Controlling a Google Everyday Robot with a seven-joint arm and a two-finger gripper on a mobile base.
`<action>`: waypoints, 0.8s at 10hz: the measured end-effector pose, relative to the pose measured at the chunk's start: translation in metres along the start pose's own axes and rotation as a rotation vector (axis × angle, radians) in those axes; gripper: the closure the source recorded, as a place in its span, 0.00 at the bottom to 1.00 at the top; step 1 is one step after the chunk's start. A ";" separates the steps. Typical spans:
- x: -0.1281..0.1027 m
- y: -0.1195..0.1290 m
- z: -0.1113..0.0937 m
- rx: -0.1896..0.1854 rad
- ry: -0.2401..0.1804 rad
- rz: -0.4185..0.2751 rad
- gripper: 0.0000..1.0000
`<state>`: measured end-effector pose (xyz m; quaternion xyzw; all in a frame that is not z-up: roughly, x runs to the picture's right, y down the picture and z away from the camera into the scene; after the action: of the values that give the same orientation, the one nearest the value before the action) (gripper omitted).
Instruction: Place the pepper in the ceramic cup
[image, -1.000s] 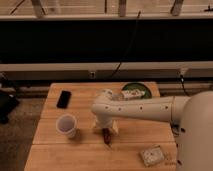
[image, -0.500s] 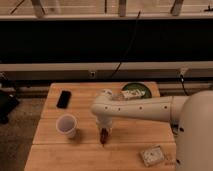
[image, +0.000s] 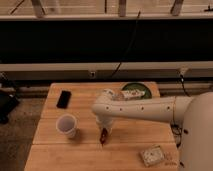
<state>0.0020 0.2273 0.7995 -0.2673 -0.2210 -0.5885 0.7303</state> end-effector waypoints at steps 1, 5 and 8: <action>0.004 -0.004 -0.016 0.014 0.020 0.002 1.00; 0.019 -0.022 -0.063 0.050 0.088 -0.021 1.00; 0.034 -0.049 -0.104 0.091 0.148 -0.059 1.00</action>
<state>-0.0384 0.1265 0.7482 -0.1828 -0.2009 -0.6174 0.7383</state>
